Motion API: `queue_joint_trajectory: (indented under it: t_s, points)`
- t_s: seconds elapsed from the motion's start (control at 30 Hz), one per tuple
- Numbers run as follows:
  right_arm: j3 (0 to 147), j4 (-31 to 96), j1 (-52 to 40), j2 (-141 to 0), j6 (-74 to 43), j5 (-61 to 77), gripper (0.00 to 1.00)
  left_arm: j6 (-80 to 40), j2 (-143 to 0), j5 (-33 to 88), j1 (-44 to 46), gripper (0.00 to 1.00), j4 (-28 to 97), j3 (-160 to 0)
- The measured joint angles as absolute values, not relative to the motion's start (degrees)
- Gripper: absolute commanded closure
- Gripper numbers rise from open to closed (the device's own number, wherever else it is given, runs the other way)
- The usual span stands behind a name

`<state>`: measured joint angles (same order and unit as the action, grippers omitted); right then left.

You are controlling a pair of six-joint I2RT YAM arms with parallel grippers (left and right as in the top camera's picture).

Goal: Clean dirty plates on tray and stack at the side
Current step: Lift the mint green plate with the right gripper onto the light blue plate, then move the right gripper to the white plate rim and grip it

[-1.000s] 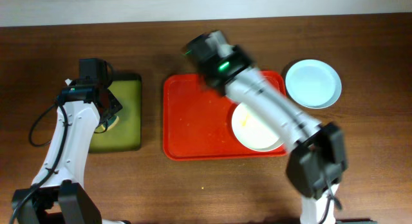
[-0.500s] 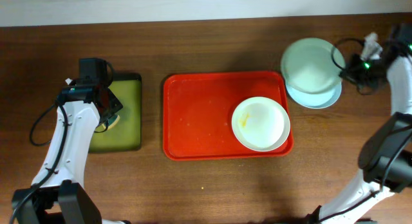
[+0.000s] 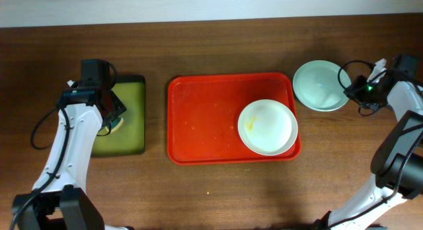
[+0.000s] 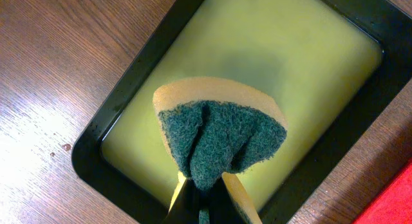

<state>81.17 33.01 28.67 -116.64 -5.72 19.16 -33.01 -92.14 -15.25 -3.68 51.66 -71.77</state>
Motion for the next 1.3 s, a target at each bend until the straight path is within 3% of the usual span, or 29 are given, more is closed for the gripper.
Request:
queue_joint_trajectory:
  t_s: [0.13,0.3,0.43,0.6,0.77,0.97,1.3]
  points:
    - [81.5,36.2,28.4,-115.2,-7.3,19.6,0.47,-33.0,-92.1,-15.2,-3.7,1.00,51.7,-71.8]
    - [81.8,37.9,25.9,-103.6,-9.0,19.9,0.43,-33.0,-92.1,-15.2,-3.7,1.00,51.7,-71.8]
    - [83.9,40.3,18.5,-92.7,-7.7,20.4,0.40,-33.0,-92.1,-15.2,-3.7,1.00,51.9,-71.8]
    - [82.9,53.0,6.4,-95.8,-3.6,15.8,0.41,-33.0,-92.1,-15.2,-3.7,1.00,52.1,-71.8]
    - [75.3,47.8,0.1,-98.7,-4.3,7.6,0.45,-33.0,-92.1,-14.8,-3.7,1.00,52.1,-71.8]
    - [67.8,41.9,-2.0,-100.3,-4.4,3.9,0.55,-33.0,-92.1,-14.3,-3.7,1.00,52.1,-71.7]
    - [65.3,46.3,-2.0,-101.3,-4.4,1.3,0.59,-33.0,-92.1,-14.3,-3.7,1.00,52.1,-71.7]
